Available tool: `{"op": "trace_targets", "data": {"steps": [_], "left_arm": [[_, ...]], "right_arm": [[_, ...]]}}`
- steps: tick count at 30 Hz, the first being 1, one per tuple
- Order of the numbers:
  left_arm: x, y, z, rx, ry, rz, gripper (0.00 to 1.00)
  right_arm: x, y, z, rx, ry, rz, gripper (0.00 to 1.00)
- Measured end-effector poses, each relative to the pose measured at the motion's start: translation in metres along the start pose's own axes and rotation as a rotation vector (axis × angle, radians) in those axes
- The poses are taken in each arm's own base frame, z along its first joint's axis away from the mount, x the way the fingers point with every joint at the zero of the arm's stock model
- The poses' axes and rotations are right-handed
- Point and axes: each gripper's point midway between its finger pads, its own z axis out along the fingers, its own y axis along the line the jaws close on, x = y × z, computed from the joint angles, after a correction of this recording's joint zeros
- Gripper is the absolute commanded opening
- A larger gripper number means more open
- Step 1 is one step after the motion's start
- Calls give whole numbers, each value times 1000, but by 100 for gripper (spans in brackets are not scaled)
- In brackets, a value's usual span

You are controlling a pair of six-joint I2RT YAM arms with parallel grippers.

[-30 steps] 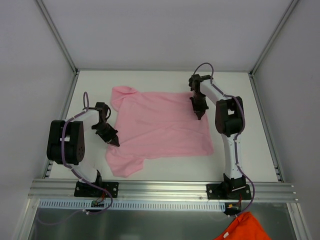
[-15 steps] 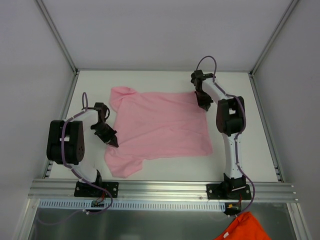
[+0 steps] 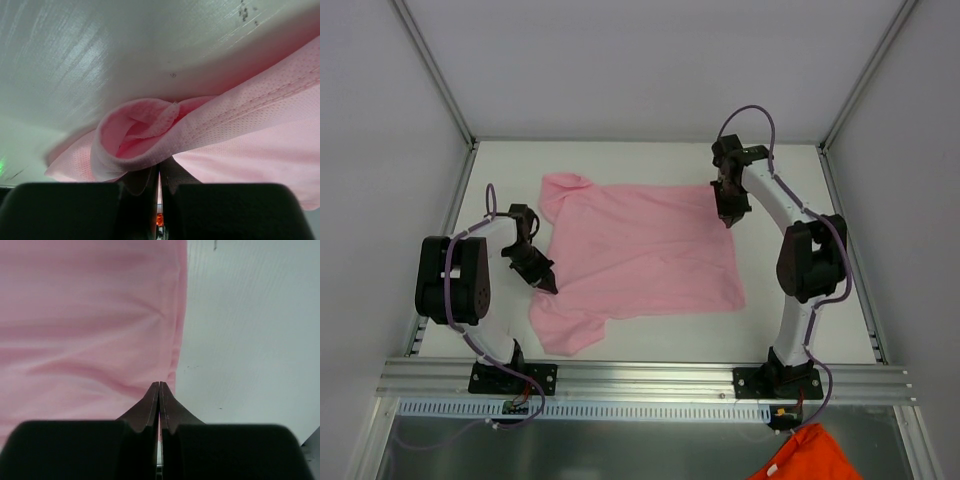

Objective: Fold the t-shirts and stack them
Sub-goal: Flatten out the tshirt

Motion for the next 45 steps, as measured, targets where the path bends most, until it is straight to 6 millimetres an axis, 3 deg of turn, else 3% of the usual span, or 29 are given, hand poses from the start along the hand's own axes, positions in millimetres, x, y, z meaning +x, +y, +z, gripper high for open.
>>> {"op": "trace_targets", "data": {"steps": [3,9,13,24,33,41,45], "left_arm": [[0,0,0,1,2,0,0],[0,0,0,2,0,1,0],[0,0,0,2,0,1,0],[-2,0,-2,0,-18,5,0],[-8,4,-5,-16,-61,11,0],[-10,6,-5,-19,-66,11,0],[-11,7,-6,-26,-72,15,0]], "right_arm": [[27,11,1,-31,51,-28,1],[101,18,28,-40,258,-62,1],[118,21,37,-46,300,-59,1],[119,36,62,-44,309,-64,1],[119,37,62,42,286,-136,1],[77,16,70,251,198,-180,1],[71,3,73,338,182,-193,1]]}}
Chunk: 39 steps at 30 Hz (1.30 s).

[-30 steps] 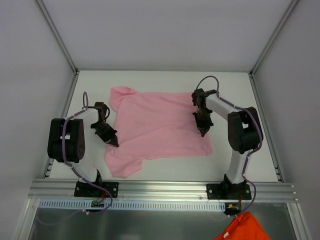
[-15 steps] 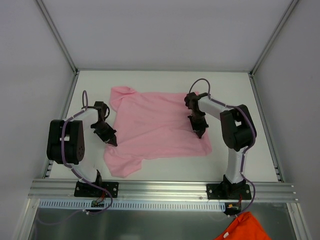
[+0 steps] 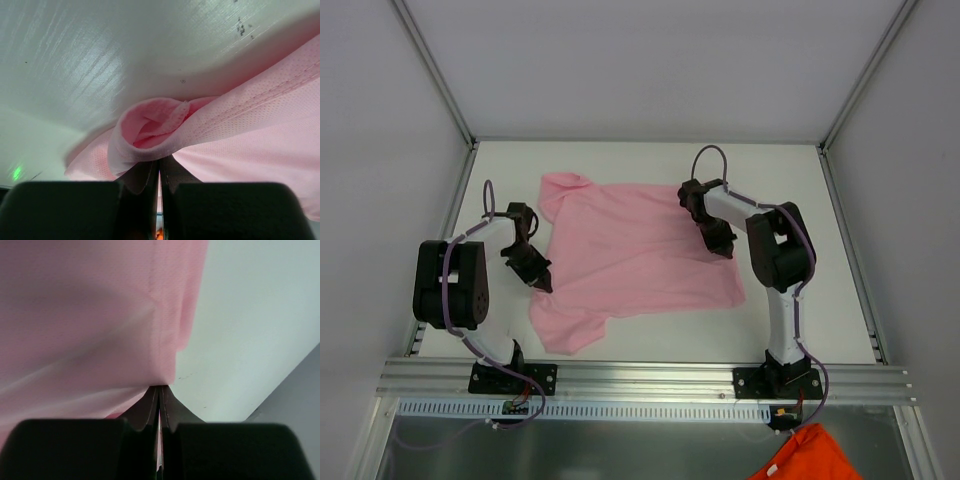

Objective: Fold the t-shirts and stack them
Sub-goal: Flatten out the tshirt

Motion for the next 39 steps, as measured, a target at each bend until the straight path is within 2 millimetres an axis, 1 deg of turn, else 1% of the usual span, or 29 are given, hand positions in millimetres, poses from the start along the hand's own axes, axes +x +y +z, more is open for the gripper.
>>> {"op": "trace_targets", "data": {"steps": [10,13,15,18,23,25,32,39], "left_arm": [[-1,1,-1,-4,-10,9,0],[-1,1,-1,-3,-10,9,0],[-1,1,-1,-3,-10,9,0],[-2,1,-1,0,-12,10,0],[-1,1,0,1,-12,10,0],[-2,0,0,4,-14,10,0],[-2,0,0,6,-13,11,0],[-2,0,0,5,-13,11,0]], "right_arm": [[-11,-32,-1,187,-55,6,1],[-16,-37,-1,217,-78,17,1],[-18,-37,-2,210,-86,23,1],[-18,-34,-9,161,-100,38,1],[-19,-26,-29,42,-131,72,1],[-19,-21,-31,2,-129,73,1],[-12,5,-26,-125,-86,56,1],[-3,25,-9,-179,-11,24,1]]}}
